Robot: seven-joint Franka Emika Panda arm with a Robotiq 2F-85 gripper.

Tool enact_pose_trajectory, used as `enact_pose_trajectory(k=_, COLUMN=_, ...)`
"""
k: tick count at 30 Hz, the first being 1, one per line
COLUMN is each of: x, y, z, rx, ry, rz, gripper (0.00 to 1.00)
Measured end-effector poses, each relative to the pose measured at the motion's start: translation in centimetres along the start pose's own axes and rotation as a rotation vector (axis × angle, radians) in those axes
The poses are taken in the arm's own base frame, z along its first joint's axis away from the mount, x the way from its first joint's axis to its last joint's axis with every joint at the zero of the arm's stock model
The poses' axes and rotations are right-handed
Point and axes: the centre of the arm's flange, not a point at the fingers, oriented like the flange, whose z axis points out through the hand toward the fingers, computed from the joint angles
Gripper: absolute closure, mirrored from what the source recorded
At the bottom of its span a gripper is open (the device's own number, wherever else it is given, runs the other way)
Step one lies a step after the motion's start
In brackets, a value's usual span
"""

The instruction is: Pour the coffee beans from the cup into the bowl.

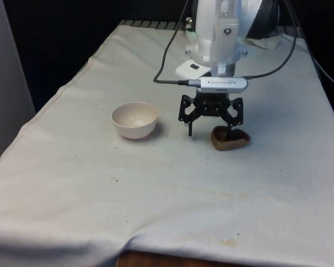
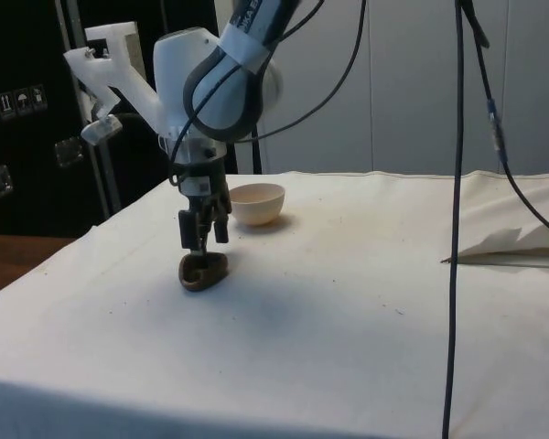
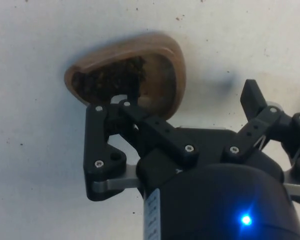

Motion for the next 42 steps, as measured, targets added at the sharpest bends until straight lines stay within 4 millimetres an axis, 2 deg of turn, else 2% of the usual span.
enact_pose_trajectory(k=6, x=0.0, y=0.0, z=0.0, rx=0.000, ry=0.001, rz=0.000, gripper=0.00)
enact_pose_trajectory(k=10, x=0.0, y=0.0, z=0.0, rx=0.000, ry=0.001, rz=0.000, gripper=0.23)
enact_pose_trajectory(k=11, x=0.0, y=0.0, z=0.0, rx=0.000, ry=0.001, rz=0.000, gripper=0.23)
enact_pose_trajectory(k=13, x=0.0, y=0.0, z=0.0, rx=0.000, ry=0.001, rz=0.000, gripper=0.34)
enact_pose_trajectory(k=14, x=0.0, y=0.0, z=0.0, rx=0.000, ry=0.001, rz=0.000, gripper=0.48)
enact_pose_trajectory(k=20, x=0.1, y=-0.1, z=-0.1, rx=0.001, ry=0.002, rz=-0.001, gripper=0.81)
enact_pose_trajectory(k=21, x=0.1, y=-0.1, z=-0.1, rx=0.001, ry=0.002, rz=-0.001, gripper=0.81)
enact_pose_trajectory(k=22, x=0.1, y=-0.1, z=-0.1, rx=0.000, ry=0.003, rz=-0.001, gripper=0.86)
enact_pose_trajectory(k=23, x=0.2, y=0.0, z=-0.3, rx=0.000, ry=0.006, rz=-0.001, gripper=0.96)
enact_pose_trajectory(k=28, x=0.2, y=-0.1, z=-0.8, rx=0.001, ry=0.005, rz=-0.002, gripper=0.99)
enact_pose_trajectory(k=42, x=0.3, y=-0.4, z=-1.0, rx=0.003, ry=0.008, rz=-0.004, gripper=0.99)
